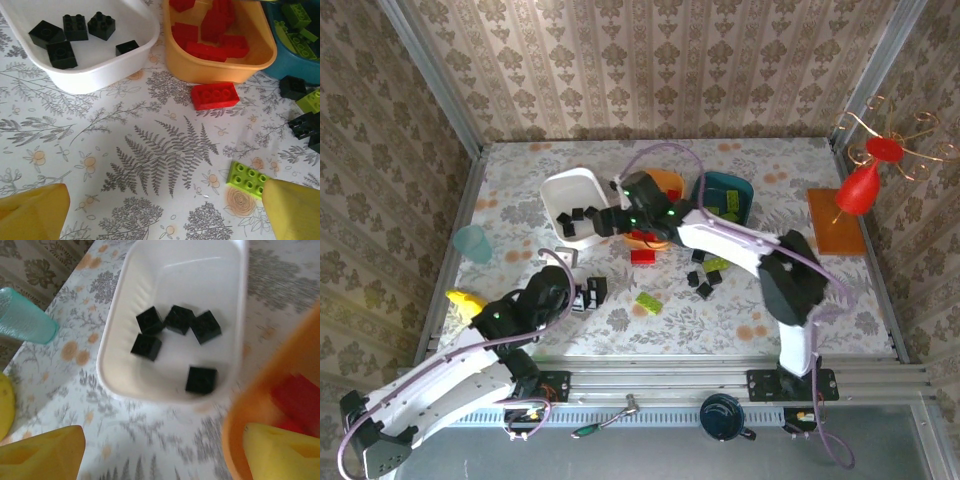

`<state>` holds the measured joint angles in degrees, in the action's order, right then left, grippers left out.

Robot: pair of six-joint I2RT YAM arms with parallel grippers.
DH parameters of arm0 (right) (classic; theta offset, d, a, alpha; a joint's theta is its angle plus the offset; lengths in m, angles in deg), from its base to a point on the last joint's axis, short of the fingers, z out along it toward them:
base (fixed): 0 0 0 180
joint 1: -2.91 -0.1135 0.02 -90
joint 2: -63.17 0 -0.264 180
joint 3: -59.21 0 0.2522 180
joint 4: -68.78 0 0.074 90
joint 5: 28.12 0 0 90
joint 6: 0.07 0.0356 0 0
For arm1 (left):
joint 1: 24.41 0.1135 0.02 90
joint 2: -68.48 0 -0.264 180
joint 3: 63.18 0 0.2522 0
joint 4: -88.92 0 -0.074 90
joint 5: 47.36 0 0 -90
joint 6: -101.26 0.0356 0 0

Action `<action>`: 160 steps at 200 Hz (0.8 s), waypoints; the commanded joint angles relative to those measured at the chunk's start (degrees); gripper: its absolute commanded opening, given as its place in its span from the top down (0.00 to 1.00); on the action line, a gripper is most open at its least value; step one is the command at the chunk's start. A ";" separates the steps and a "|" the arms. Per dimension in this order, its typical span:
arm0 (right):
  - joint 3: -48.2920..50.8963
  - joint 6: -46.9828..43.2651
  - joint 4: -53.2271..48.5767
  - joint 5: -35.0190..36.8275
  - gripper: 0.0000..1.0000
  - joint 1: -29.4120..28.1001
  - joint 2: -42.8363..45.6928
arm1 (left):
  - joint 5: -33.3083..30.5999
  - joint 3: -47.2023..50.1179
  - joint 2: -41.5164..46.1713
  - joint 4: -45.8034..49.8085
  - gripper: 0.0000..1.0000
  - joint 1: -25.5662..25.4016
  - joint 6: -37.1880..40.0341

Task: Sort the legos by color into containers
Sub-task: Pick up the lego from the center of the table.

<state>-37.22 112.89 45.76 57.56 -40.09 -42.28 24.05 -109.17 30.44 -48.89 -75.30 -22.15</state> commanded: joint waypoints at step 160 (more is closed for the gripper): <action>39.47 -1.07 -7.36 13.80 0.33 3.01 26.46 | 6.84 2.23 -11.42 -15.04 0.00 0.67 0.29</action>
<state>6.69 116.01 36.73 72.12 -37.10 -10.63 29.87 -108.05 18.39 -62.62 -75.19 -22.02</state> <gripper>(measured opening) 0.707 0.998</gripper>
